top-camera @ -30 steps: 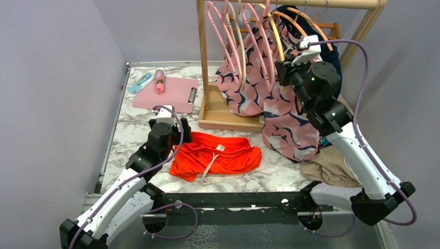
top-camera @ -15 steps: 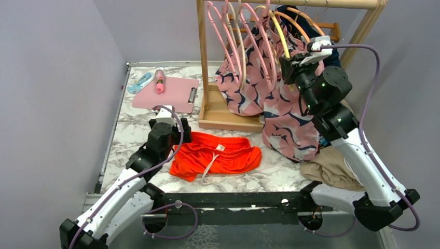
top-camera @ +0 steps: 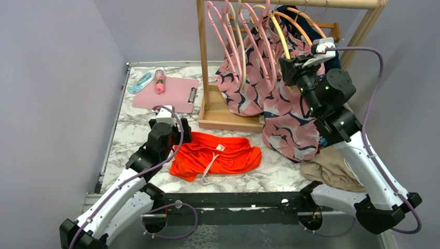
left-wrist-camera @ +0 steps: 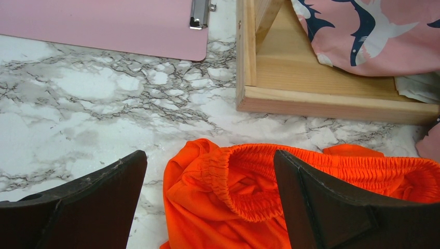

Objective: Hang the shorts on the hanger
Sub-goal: Pick up the hanger from the clothesline.

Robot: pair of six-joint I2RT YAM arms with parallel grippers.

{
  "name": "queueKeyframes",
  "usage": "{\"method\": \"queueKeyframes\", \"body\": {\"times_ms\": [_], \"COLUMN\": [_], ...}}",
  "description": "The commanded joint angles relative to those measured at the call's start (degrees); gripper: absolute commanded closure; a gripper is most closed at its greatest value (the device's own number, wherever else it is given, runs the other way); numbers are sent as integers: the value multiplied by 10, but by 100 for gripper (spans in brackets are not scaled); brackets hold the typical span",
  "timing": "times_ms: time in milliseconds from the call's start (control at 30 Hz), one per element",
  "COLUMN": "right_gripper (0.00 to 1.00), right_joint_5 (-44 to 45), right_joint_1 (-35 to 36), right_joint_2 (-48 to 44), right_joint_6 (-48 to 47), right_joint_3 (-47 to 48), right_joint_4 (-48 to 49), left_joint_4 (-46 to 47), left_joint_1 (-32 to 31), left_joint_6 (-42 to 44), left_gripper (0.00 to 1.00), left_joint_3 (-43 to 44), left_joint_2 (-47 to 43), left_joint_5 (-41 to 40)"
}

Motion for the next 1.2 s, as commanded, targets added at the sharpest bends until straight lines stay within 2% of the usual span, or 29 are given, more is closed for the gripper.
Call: {"method": "queueKeyframes", "body": {"times_ms": [0,300,1167], "right_gripper": [99,99,99], "right_joint_5": [-14,-13,-7], "right_joint_1": [-1,-1,-1], "right_joint_2": [-19,-35,-124], "right_joint_6": [15,23,56], "right_joint_3": [17,31,117], "right_joint_4": [47,-3,-236], "left_joint_4": [5,5,-2], "left_joint_1": [2,2,1], "left_joint_6": [-2,-3,-3], "left_gripper": [6,6,6], "left_joint_3": [19,19,19], "left_joint_2": [-6,-7,-12], "left_joint_5": [9,9,-11]}}
